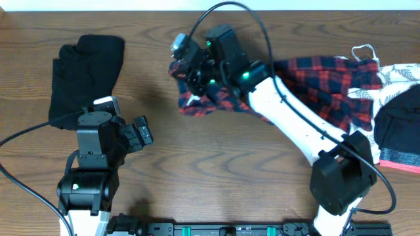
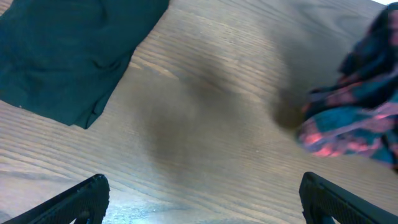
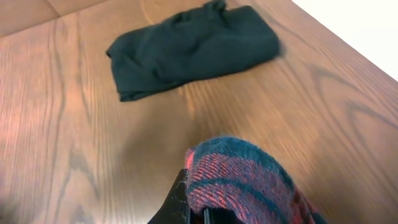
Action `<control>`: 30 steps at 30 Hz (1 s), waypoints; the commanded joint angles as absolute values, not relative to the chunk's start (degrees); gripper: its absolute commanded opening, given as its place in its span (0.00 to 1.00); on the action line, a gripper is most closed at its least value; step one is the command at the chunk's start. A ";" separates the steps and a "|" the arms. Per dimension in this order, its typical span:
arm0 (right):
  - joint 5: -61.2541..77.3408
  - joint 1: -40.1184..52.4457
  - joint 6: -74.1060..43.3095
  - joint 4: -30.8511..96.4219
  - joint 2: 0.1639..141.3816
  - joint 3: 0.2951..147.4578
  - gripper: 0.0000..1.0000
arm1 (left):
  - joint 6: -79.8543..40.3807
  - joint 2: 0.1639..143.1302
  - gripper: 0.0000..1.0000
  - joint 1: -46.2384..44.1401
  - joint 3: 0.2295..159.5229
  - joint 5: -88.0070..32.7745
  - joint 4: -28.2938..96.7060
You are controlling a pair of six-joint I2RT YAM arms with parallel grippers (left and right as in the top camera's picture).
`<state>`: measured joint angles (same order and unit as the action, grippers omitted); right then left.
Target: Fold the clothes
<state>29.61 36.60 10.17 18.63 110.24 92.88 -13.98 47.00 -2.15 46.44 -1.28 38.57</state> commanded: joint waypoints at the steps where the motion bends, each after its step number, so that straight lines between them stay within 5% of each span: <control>1: 23.97 39.59 11.62 16.58 110.39 93.86 0.08 | -14.74 47.11 0.98 -2.39 47.81 -1.02 38.54; 3: 20.78 40.38 11.62 16.21 110.67 93.86 0.86 | -14.74 47.11 0.98 -2.39 47.81 -1.02 38.54; 4: 19.53 40.47 11.62 16.36 110.74 93.86 0.99 | -14.74 47.11 0.98 -2.39 47.81 -1.02 38.54; 12: 20.05 38.89 10.13 23.11 110.74 93.86 0.99 | -14.72 47.11 0.98 -2.39 47.81 -1.02 37.89; 21: 4.56 35.07 3.42 27.81 103.11 93.86 0.99 | -12.23 48.75 0.98 -2.39 47.81 -6.74 23.33; 30: -4.03 20.80 -11.86 48.05 90.74 93.86 0.99 | -12.01 69.21 0.98 -2.39 49.43 -13.74 13.98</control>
<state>-0.64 24.58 -4.56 45.01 92.55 93.32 -13.23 62.89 -2.31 47.75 -9.41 14.06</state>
